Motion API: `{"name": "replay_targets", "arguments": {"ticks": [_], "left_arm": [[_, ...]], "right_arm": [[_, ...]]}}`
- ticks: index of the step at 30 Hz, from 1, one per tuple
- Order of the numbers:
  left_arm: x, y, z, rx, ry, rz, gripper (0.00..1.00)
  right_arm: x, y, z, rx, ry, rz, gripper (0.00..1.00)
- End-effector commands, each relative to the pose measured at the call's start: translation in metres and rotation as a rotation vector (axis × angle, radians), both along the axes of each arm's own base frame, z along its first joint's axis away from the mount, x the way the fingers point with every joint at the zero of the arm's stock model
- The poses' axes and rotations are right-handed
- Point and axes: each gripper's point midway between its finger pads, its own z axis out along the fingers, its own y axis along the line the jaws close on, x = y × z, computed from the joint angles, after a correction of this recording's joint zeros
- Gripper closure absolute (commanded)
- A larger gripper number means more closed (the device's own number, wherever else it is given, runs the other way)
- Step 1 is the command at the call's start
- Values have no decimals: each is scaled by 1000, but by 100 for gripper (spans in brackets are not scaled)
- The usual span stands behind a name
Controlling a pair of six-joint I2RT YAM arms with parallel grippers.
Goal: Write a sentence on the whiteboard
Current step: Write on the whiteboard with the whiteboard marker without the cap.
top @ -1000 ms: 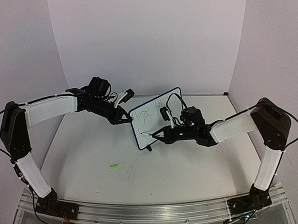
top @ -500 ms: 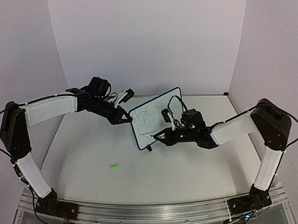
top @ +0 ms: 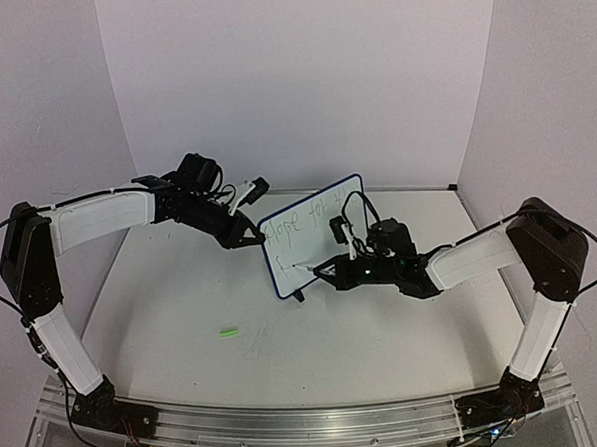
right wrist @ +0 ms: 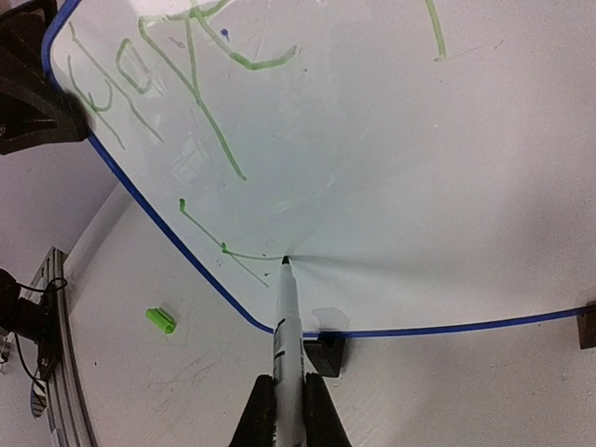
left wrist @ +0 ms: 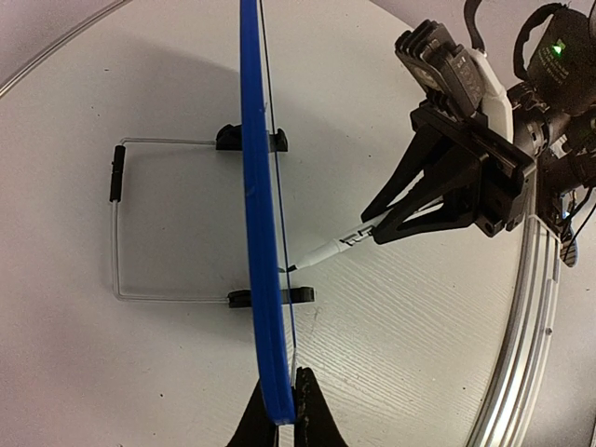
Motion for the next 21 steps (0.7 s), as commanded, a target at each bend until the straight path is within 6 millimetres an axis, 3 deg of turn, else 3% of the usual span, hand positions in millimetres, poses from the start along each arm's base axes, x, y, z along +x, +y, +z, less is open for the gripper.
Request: {"name": "replay_targets", "arguments": {"ticks": [1,8,21], "left_arm": [[-12,5,-7,38,39,-14,100],[-11,5,-7,38,39,-14,100],[-12,5,-6,35,38,-15,100]], "right_arm": [[2,14,4,35,7,54,100],[0,15,-6,10,30,76,100],[0,18,2,21,19,91,100]]}}
